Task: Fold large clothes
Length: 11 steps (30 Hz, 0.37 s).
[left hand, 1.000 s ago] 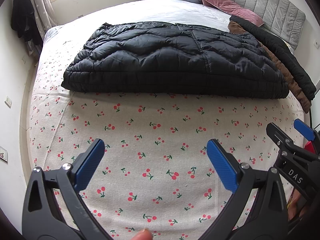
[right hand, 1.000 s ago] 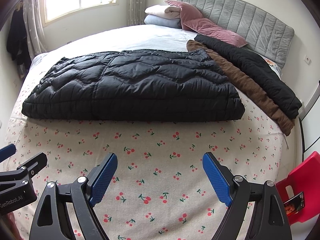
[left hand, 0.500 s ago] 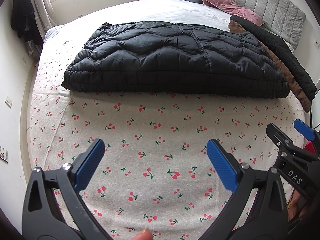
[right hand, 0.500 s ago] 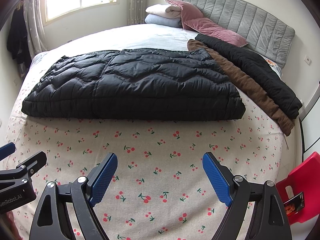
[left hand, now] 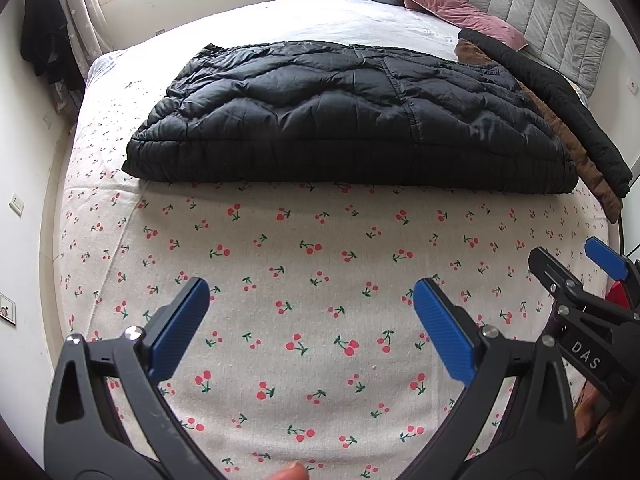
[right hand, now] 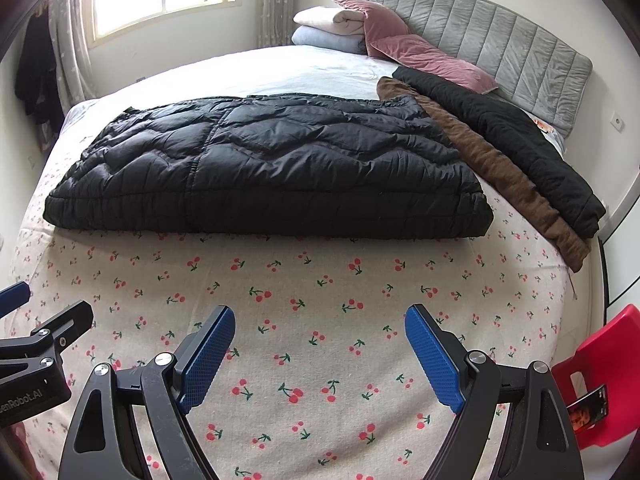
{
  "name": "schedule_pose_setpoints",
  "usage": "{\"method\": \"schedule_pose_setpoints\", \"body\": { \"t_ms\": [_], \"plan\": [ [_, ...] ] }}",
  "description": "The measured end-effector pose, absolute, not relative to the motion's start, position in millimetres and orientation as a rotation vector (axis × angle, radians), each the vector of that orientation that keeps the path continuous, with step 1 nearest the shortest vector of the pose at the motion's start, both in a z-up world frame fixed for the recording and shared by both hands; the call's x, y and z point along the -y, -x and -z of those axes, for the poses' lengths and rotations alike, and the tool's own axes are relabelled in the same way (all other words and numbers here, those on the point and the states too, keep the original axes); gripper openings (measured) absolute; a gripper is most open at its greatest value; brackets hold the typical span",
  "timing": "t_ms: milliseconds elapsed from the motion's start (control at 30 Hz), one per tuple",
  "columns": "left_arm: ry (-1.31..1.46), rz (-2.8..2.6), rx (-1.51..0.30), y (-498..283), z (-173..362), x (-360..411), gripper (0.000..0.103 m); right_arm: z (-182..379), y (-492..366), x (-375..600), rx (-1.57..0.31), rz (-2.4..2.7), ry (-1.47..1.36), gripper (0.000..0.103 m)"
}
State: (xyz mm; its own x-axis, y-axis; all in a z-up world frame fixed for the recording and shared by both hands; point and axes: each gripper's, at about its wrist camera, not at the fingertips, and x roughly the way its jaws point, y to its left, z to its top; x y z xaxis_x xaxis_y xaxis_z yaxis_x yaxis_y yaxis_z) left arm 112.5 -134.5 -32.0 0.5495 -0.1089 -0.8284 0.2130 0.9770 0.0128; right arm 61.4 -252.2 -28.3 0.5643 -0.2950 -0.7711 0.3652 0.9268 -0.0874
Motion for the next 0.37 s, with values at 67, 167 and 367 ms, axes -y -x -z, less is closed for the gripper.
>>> {"method": "schedule_pose_setpoints", "body": {
  "t_ms": [67,167,367],
  "plan": [
    [-0.116,0.193,-0.974,-112,32,135,0.101,29,-61,252,-0.893,0.384,-0.084,0.088],
    [-0.121,0.201,-0.982,-111,34,135,0.101,30,-61,250,-0.899,0.379,-0.085,0.088],
    [-0.116,0.194,-1.017,-107,48,134,0.101,38,-59,248,-0.918,0.390,-0.094,0.088]
  ]
}}
